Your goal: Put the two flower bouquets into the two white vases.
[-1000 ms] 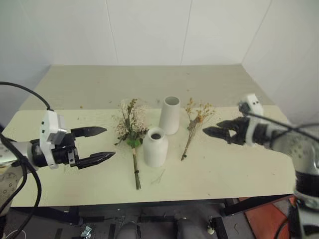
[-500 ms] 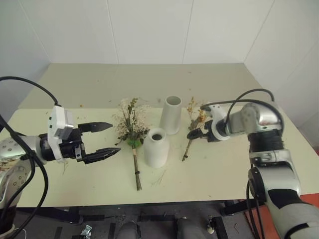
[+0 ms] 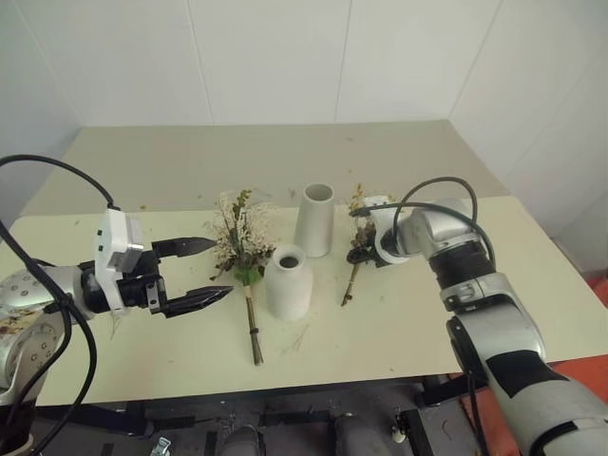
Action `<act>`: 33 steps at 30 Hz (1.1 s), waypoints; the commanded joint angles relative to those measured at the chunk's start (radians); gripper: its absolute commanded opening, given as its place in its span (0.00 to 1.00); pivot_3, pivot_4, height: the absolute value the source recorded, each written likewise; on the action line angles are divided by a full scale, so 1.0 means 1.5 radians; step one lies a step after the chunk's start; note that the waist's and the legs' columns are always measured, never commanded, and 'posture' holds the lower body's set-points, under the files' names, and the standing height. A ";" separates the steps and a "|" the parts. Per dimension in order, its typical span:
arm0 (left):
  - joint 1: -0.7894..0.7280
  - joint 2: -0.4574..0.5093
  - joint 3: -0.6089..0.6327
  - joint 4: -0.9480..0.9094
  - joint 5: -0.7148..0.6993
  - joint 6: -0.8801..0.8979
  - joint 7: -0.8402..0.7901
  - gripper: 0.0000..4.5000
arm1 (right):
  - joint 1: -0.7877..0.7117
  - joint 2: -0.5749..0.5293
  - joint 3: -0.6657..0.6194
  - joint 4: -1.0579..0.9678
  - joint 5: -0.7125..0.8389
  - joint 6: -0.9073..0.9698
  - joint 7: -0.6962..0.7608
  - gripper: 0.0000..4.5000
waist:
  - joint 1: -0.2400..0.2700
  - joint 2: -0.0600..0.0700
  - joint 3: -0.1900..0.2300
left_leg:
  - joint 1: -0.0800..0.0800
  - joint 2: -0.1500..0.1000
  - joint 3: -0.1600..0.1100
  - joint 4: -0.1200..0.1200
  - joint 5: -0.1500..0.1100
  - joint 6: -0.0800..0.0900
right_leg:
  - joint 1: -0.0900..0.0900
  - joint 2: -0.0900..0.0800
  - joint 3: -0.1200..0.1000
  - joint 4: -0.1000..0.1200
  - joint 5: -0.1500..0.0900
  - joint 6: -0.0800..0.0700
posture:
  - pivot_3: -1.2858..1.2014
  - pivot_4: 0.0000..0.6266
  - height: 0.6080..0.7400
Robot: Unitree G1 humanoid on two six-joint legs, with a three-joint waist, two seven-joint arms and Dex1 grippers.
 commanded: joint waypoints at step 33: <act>-0.075 0.048 -0.018 0.041 0.005 0.043 -0.020 1.00 | 0.047 0.168 -0.237 -0.288 0.030 -0.656 -0.085 0.01 | 0.004 0.001 0.001 | -0.004 0.000 0.000 -0.003 0.000 0.000 | -0.005 -0.001 0.000 0.000 0.000 0.000 | 0.52 0.24 1.00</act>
